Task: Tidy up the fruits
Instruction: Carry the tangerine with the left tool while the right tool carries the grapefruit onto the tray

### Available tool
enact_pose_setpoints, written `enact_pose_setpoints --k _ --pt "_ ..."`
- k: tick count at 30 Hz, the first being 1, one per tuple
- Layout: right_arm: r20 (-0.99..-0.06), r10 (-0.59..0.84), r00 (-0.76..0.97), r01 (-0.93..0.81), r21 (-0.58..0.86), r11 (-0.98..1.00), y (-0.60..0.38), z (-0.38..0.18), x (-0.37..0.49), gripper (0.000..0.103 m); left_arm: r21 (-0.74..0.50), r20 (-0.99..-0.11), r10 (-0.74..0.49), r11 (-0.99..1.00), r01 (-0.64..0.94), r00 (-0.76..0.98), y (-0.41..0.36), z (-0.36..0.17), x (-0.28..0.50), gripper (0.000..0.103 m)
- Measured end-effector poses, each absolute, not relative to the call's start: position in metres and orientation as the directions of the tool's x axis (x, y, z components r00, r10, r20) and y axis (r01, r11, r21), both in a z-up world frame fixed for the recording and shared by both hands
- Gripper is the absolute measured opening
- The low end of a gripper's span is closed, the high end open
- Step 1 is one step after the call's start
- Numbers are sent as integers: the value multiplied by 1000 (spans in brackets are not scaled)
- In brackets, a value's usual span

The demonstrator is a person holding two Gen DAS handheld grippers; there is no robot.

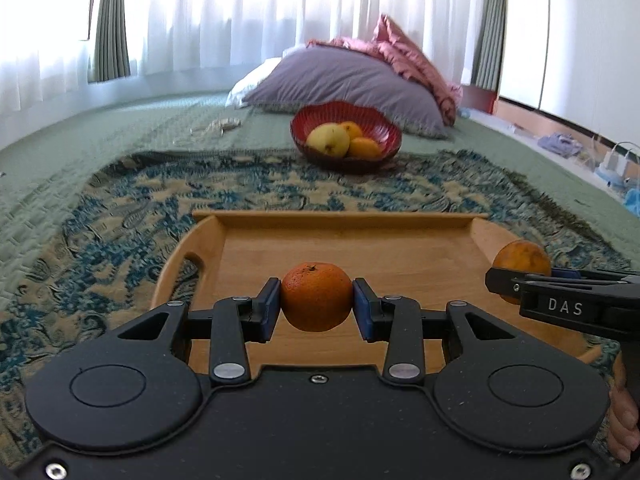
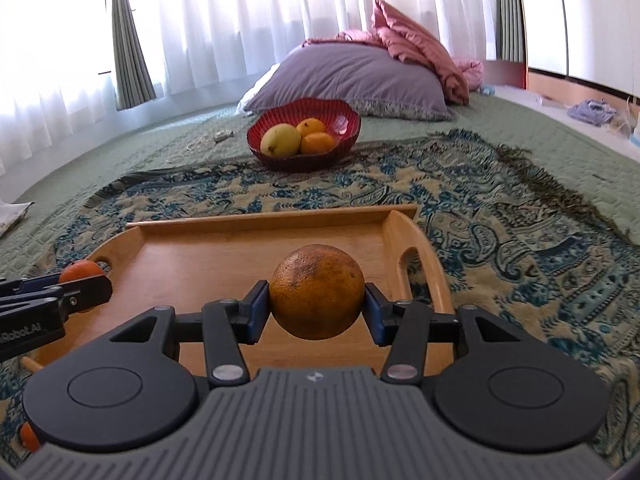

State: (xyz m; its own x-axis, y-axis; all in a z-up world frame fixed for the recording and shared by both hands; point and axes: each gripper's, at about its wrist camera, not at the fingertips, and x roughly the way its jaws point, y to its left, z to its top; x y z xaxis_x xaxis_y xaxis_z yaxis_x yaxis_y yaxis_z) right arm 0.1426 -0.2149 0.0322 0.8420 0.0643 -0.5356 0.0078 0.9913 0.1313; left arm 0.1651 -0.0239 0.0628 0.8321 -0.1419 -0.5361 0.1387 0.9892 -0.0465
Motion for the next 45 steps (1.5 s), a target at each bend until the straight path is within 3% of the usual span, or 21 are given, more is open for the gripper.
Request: enact_pose_setpoints --k 24,45 --pt "-599 78 797 -16 108 994 -207 4 178 54 -5 -646 -103 991 130 757 -35 28 212 36" --pt "-602 78 795 -21 101 995 -205 5 178 54 20 -650 -92 990 138 754 -37 27 213 37"
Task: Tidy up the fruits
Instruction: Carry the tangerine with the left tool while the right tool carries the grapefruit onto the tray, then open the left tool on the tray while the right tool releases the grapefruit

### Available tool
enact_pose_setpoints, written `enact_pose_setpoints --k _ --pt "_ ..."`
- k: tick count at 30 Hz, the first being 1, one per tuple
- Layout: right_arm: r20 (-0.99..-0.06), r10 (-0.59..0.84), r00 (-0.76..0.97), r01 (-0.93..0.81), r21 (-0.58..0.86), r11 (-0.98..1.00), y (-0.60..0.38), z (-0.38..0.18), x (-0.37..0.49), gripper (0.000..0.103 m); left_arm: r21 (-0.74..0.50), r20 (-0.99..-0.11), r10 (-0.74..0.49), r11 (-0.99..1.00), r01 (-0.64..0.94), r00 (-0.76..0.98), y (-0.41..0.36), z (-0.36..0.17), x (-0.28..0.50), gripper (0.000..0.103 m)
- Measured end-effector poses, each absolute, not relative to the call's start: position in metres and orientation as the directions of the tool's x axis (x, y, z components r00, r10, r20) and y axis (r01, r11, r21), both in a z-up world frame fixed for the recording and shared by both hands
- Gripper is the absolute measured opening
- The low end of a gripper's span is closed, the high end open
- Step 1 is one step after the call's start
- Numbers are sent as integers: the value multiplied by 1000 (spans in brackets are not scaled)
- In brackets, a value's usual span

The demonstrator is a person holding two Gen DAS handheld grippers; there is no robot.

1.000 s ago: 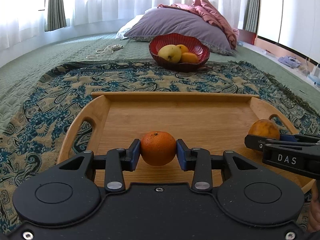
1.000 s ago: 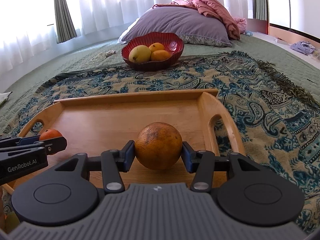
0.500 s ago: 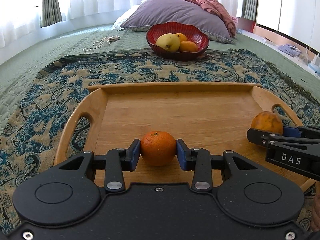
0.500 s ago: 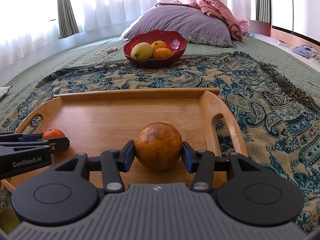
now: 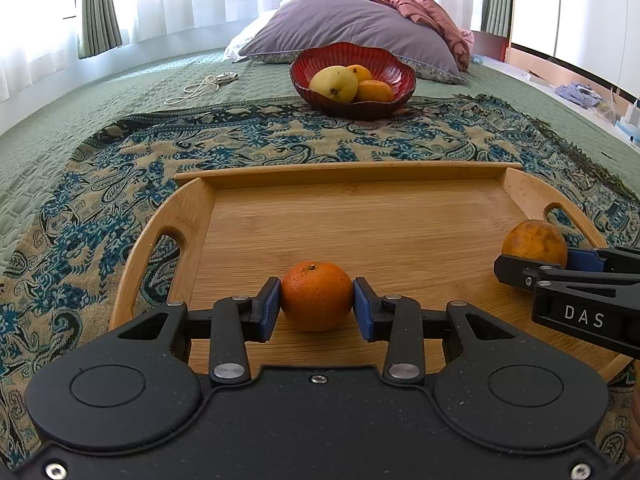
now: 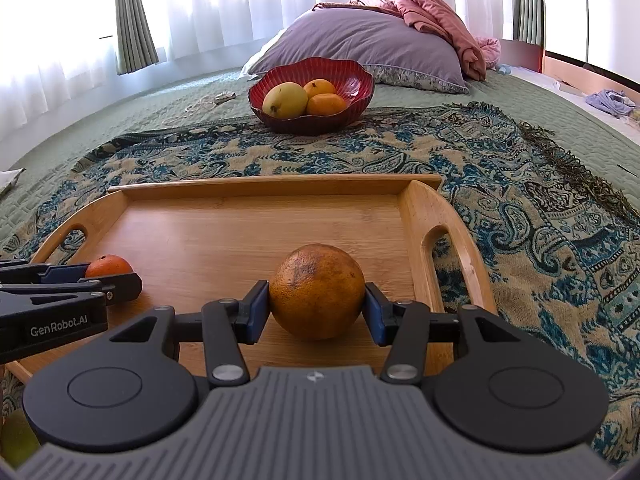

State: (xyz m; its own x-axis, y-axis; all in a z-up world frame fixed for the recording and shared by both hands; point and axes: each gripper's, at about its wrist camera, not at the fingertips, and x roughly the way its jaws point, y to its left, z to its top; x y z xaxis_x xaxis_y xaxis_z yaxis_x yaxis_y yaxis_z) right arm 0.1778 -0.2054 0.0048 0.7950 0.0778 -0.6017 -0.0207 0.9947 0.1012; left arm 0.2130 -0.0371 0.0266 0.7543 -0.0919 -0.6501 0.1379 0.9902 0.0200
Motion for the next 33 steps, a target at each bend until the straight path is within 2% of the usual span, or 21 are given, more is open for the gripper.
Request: enact_pose_setpoints --k 11,15,17,19,21,25,33 --pt "-606 77 792 -20 101 995 -204 4 175 57 9 -652 -96 991 135 752 -35 26 213 39" --pt "-608 78 790 -20 101 995 -205 4 175 57 25 -651 -83 991 131 755 -35 27 211 45" --pt "-608 79 790 -22 101 995 -205 5 174 57 31 -649 -80 991 132 756 -36 28 209 52" --pt "-609 80 789 -23 101 995 -205 5 172 59 39 -642 -72 991 127 763 -37 29 208 65" --pt "-607 84 790 -24 107 994 -206 6 171 63 52 -631 -62 991 123 773 -37 30 205 70" --pt "-600 89 795 -29 110 994 -206 10 167 68 61 -629 -60 990 126 775 -38 32 201 75" --pt "-595 87 799 -42 90 995 -206 14 158 73 36 -624 -76 991 127 778 -32 38 189 83"
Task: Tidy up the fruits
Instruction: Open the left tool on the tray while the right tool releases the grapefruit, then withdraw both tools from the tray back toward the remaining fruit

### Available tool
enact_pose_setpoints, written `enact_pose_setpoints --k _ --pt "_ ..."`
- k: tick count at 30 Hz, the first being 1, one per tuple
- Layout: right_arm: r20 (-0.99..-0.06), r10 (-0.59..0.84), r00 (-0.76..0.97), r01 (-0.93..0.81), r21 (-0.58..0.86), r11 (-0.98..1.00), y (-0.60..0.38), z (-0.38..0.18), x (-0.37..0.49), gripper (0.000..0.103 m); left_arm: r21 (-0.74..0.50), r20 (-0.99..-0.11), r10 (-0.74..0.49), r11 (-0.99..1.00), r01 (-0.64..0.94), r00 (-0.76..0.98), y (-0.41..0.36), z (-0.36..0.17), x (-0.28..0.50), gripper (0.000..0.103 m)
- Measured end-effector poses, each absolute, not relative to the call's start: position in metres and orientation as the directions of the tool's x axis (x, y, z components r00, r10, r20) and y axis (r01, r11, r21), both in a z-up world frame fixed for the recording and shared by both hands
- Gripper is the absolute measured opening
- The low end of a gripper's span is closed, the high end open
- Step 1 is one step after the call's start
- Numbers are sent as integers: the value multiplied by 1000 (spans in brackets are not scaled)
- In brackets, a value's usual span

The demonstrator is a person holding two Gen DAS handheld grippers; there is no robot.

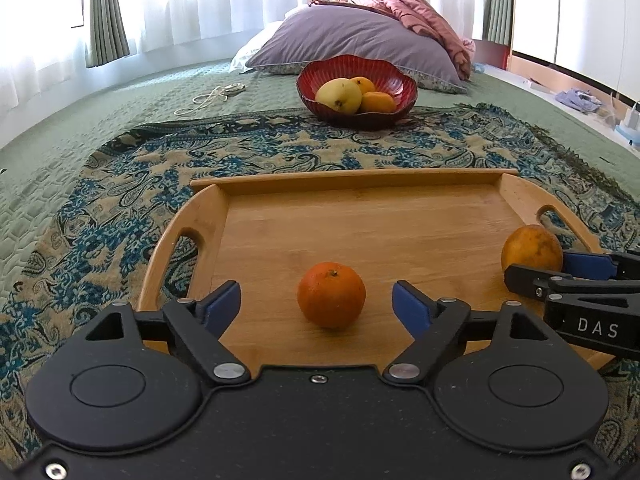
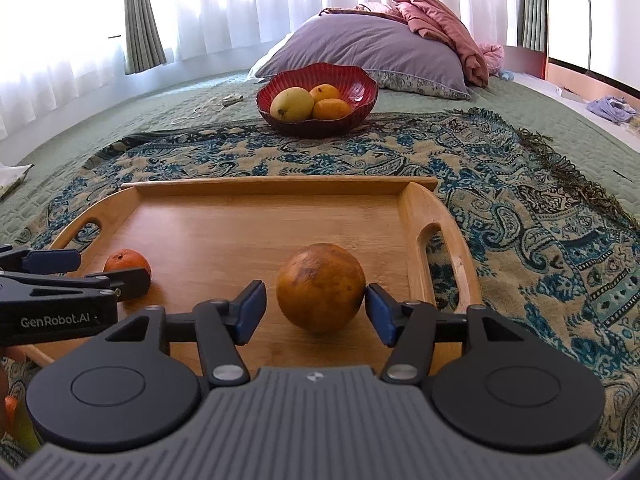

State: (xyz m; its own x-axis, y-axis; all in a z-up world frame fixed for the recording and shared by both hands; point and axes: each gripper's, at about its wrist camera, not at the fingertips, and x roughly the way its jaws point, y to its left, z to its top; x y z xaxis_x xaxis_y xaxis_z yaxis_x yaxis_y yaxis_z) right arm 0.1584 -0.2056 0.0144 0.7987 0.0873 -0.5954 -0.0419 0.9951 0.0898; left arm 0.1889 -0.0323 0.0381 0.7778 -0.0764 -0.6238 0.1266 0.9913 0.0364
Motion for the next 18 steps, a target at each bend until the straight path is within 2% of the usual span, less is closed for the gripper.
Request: enact_pose_setpoints --k 14,18 --pt "-565 128 815 -92 91 992 -201 19 121 85 10 -608 -103 991 137 787 -22 42 151 85" --pt "-549 150 823 -108 108 988 -200 23 108 88 0 -598 -111 990 139 794 -19 46 138 92"
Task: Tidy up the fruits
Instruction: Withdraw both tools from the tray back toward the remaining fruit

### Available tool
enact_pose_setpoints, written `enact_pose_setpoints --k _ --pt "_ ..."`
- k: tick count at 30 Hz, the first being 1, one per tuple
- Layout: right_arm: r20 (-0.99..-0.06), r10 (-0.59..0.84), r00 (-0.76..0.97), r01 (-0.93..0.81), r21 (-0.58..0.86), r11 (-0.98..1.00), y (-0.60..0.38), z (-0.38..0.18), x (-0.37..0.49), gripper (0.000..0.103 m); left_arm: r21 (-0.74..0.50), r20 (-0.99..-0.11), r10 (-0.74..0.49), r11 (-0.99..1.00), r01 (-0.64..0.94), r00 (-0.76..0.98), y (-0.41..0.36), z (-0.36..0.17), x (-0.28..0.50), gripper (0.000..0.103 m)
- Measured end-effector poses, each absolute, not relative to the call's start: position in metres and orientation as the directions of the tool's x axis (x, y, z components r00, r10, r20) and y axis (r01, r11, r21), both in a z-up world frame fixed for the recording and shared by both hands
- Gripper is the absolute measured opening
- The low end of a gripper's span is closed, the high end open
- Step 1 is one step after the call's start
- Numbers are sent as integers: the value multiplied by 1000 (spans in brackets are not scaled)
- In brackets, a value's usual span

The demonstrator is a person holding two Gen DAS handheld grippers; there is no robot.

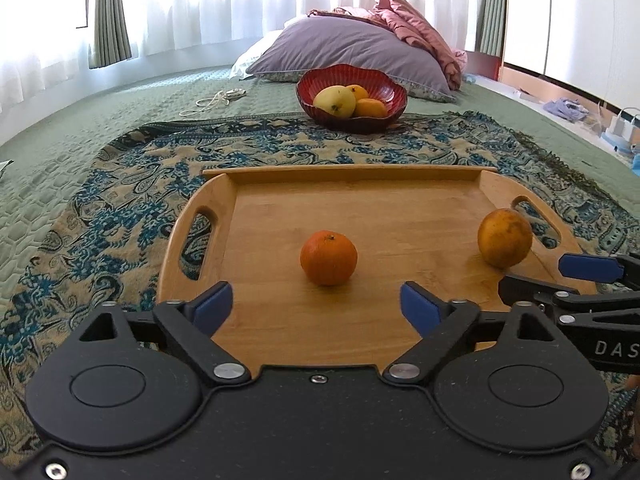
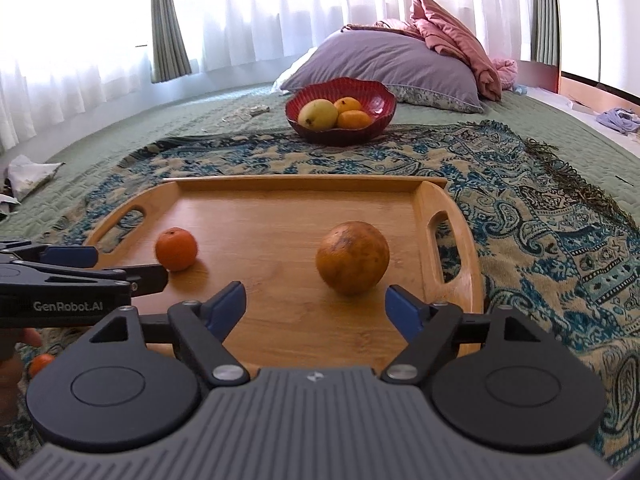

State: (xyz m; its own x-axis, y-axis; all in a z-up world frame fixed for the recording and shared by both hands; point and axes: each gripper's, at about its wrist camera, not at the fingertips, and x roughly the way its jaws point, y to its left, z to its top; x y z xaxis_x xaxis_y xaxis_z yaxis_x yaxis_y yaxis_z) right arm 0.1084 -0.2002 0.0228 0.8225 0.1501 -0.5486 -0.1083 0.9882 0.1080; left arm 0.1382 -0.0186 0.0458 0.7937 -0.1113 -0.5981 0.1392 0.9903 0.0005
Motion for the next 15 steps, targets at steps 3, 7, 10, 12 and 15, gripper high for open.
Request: enact_pose_setpoints --k 3,7,10,12,15 --pt "-537 171 826 -122 126 985 -200 26 98 90 -8 -588 -125 989 150 799 -17 49 129 93" --pt "-523 181 833 -133 130 983 -199 28 87 92 7 -573 -124 988 157 810 -15 53 117 95" --pt "-508 183 841 -143 118 983 -198 29 78 94 9 -564 -130 986 164 815 -13 54 106 96" --pt "-499 184 847 -150 107 983 -197 30 72 96 8 -560 -134 986 167 817 -11 55 100 96" --pt "-490 190 851 -164 95 982 -195 30 64 98 3 -556 -136 986 166 820 -9 53 91 97"
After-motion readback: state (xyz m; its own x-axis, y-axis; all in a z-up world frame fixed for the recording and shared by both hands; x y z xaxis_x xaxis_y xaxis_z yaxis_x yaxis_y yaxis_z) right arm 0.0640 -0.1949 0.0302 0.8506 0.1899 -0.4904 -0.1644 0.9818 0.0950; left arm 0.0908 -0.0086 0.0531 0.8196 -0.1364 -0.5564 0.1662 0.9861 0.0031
